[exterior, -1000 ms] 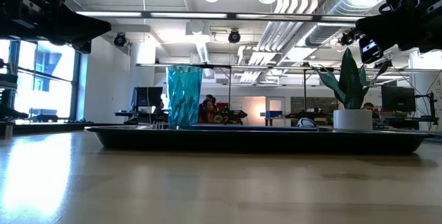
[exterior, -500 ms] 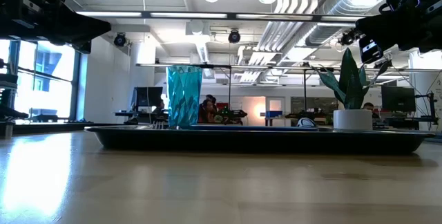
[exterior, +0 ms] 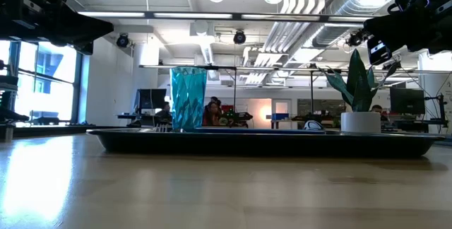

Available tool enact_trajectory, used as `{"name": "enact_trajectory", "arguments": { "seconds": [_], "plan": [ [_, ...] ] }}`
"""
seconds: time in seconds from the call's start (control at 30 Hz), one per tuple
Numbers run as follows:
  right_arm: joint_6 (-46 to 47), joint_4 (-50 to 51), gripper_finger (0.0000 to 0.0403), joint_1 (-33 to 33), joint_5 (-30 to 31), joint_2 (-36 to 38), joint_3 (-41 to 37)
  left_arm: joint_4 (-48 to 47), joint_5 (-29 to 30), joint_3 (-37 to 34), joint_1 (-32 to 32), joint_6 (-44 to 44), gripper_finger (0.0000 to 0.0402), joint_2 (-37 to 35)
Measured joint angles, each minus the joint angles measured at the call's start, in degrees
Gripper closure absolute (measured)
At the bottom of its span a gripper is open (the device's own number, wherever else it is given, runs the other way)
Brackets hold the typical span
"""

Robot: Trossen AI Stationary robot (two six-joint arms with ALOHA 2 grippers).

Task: Pick and place plate/cup/fork/spoon on tray
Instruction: Return to Home Position

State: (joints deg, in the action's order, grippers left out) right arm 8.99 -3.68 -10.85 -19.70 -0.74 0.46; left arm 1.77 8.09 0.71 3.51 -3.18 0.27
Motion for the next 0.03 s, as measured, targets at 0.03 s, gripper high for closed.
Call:
{"name": "enact_trajectory", "arguments": {
  "seconds": [0.03],
  "plan": [
    [0.0, 0.0, 0.0403, 0.0, 0.0, 0.01, 0.01, -0.01, -0.01, 0.0, 0.02, 0.0, 0.0398, 0.0]
  ]
}}
